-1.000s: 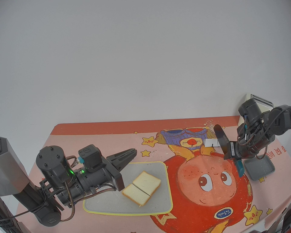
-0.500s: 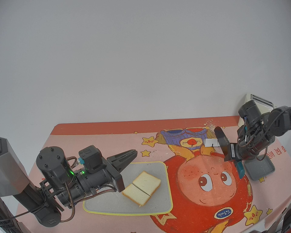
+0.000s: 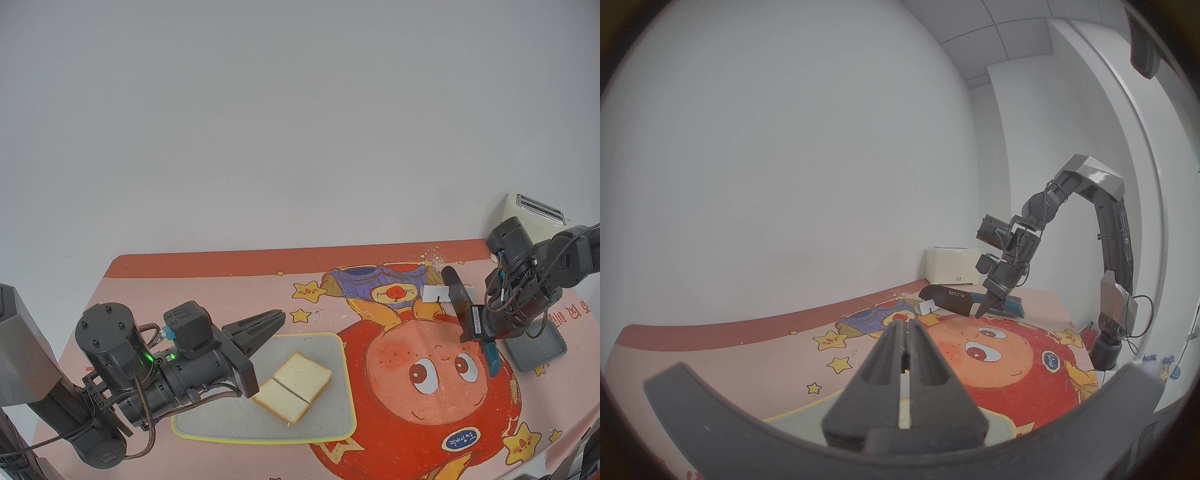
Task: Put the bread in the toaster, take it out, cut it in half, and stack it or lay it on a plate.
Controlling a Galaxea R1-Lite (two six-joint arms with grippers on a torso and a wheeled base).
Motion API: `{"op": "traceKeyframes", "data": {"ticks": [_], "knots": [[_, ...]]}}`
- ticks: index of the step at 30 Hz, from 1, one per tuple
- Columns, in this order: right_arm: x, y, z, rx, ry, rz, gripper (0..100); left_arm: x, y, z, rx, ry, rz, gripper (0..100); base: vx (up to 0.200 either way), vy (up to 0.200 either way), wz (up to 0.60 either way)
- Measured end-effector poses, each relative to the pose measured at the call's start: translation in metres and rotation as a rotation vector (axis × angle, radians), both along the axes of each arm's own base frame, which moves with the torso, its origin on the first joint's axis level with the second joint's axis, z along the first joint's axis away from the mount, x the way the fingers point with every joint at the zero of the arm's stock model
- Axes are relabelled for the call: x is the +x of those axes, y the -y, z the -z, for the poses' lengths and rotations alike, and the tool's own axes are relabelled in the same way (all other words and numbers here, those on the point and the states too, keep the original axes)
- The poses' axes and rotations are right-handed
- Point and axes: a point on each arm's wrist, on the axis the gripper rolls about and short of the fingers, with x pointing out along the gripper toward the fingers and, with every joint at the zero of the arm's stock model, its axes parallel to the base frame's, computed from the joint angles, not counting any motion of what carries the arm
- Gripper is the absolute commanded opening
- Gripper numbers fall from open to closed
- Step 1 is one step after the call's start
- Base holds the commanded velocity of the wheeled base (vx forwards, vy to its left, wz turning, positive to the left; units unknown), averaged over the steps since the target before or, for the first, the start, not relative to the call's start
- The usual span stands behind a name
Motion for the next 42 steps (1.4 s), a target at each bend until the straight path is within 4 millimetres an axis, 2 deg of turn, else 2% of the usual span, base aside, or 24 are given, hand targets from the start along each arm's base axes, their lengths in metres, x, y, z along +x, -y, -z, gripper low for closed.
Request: {"op": "traceKeyframes", "data": {"ticks": [42], "knots": [[0.002, 0.000, 0.014, -0.022, -0.050, 0.003, 0, -0.001, 0.000, 0.001, 0.006, -0.005, 0.003, 0, 0.000, 0.000, 0.00]]}}
